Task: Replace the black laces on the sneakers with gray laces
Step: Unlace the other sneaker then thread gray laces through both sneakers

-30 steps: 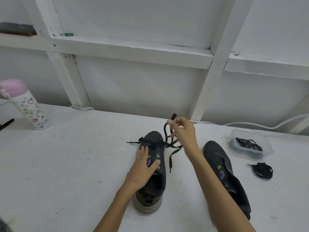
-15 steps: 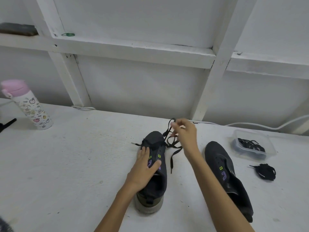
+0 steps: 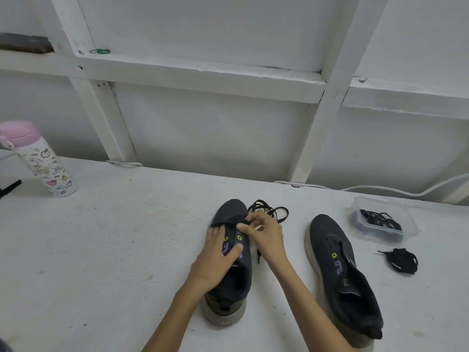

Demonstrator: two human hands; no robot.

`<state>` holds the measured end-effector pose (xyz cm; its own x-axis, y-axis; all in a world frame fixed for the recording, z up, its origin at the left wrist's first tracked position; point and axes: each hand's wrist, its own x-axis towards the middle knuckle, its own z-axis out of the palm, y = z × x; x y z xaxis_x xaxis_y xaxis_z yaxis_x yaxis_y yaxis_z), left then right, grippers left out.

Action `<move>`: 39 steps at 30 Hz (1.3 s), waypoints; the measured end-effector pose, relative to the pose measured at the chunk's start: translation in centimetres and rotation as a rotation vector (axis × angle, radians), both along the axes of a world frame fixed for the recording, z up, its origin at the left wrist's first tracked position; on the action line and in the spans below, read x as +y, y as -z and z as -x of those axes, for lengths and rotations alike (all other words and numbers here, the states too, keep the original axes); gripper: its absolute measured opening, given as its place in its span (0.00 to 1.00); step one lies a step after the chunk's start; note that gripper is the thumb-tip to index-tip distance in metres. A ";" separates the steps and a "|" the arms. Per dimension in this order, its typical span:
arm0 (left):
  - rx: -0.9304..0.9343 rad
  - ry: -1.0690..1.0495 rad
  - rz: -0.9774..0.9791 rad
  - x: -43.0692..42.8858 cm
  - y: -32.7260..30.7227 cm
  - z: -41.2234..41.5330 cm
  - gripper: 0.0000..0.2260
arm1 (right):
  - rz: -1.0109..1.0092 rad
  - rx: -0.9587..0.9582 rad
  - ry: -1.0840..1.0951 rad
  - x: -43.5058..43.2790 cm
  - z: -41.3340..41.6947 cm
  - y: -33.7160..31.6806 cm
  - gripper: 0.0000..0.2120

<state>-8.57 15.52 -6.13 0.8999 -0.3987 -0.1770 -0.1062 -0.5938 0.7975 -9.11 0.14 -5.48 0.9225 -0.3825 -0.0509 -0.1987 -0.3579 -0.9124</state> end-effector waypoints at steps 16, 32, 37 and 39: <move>0.080 0.011 -0.046 0.0 -0.3 0.2 0.35 | -0.413 -0.269 0.209 -2.0 -1.5 -4.3 0.03; 0.092 0.021 -0.069 -0.1 -0.7 0.2 0.34 | -0.193 -0.243 0.090 -0.6 -1.5 -1.7 0.14; 0.098 -0.039 0.011 0.0 -0.9 0.6 0.33 | -0.295 -0.249 0.194 0.9 -0.8 -0.6 0.10; 0.067 -0.146 0.155 0.2 -1.0 0.7 0.27 | -0.331 -0.256 0.268 1.0 -0.1 0.0 0.09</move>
<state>-9.32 15.73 -5.17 0.9382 -0.2923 -0.1853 0.0282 -0.4691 0.8827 -9.04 1.17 -5.48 0.7926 -0.6097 0.0052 0.0009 -0.0073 -1.0000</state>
